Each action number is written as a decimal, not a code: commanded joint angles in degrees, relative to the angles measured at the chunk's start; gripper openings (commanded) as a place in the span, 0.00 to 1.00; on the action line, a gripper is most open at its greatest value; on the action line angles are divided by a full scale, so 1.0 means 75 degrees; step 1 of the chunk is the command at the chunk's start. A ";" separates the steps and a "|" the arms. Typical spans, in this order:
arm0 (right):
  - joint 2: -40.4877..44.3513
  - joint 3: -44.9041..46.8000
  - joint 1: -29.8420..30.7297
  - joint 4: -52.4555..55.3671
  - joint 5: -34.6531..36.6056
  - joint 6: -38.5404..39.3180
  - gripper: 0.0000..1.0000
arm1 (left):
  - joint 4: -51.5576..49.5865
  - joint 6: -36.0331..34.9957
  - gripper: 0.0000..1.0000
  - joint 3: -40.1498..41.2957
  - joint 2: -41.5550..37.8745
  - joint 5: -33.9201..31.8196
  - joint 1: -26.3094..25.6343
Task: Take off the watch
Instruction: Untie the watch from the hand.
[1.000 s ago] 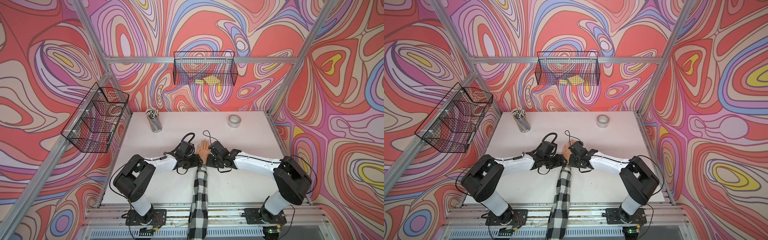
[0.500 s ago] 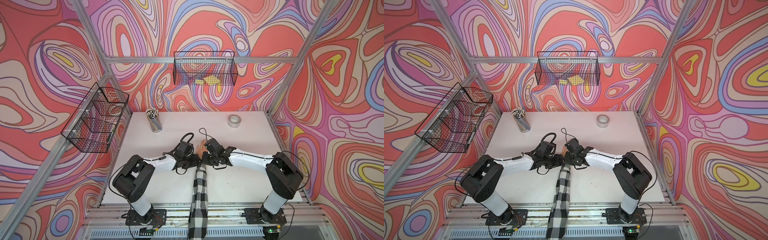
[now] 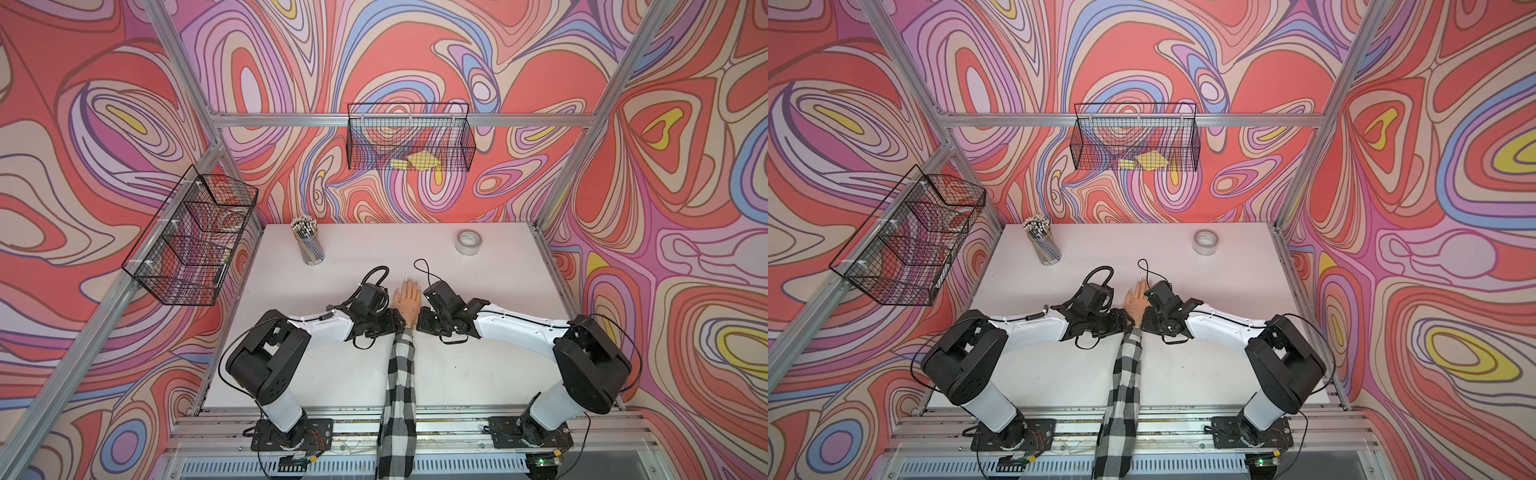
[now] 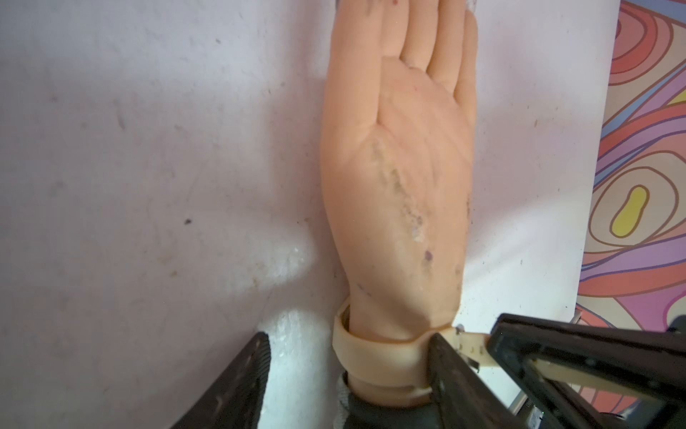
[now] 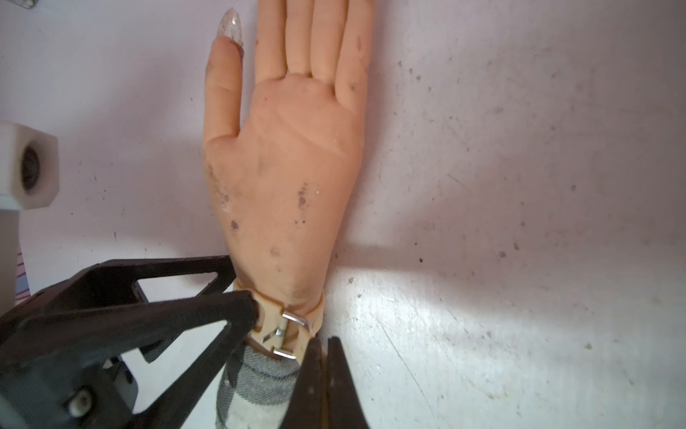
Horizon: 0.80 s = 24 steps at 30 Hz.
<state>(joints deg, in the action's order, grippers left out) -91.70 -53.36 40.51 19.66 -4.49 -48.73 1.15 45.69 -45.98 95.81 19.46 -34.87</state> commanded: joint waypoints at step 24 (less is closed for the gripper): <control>-0.0266 -0.0104 -0.0046 -0.0499 -0.0648 -0.0077 0.00 | -0.1887 -0.0151 0.82 -0.0956 -0.0778 -0.0455 -0.0123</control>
<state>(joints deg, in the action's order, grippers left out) -94.94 -53.45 40.16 16.67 -8.82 -48.97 -10.17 44.99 -51.70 90.50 16.47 -35.07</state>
